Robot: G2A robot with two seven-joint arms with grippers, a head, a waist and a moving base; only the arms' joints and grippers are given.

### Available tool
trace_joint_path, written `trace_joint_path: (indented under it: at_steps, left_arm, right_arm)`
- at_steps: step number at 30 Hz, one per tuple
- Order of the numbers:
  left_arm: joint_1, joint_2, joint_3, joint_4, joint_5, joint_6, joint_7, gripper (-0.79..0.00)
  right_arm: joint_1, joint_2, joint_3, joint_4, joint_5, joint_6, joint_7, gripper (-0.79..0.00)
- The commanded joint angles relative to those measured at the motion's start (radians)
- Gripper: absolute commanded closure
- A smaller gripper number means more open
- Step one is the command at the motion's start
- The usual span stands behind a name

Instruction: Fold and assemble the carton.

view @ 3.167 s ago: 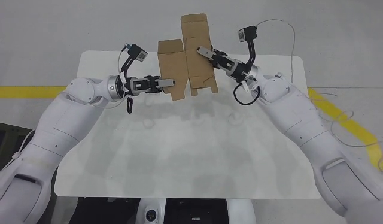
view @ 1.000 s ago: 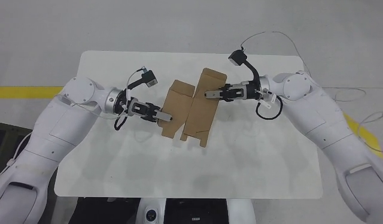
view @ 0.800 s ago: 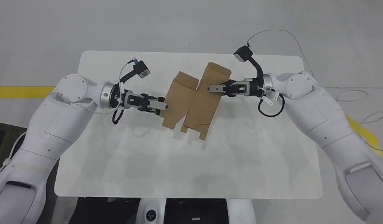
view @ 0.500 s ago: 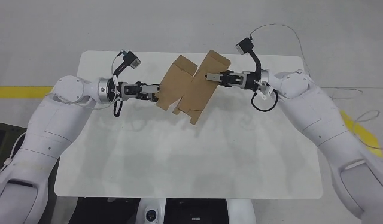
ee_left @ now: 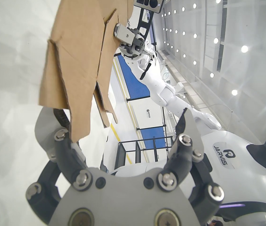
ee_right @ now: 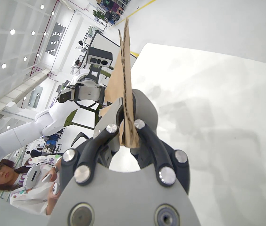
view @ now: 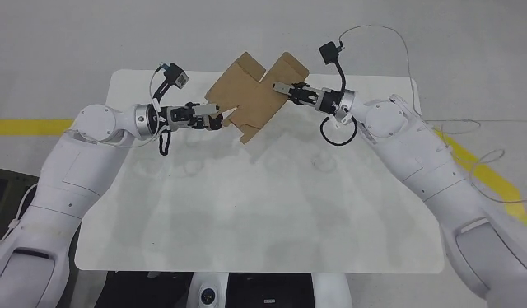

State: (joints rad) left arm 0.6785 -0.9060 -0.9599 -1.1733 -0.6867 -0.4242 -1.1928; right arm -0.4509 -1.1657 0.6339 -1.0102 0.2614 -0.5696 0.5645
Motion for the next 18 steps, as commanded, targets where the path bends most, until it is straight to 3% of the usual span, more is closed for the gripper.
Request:
trace_joint_path:
  at_steps: [1, 18]
  left_arm:
    - [0.002, 0.000, -0.010, -0.003, -0.009, 0.002, -0.008, -0.785]
    - [0.035, 0.000, -0.082, -0.044, -0.014, 0.033, -0.010, -0.785]
  right_arm:
    - [-0.003, -0.002, 0.007, 0.002, -0.026, 0.013, -0.013, 0.000]
    - [-0.041, -0.014, 0.065, -0.027, -0.115, 0.038, -0.009, 0.000]
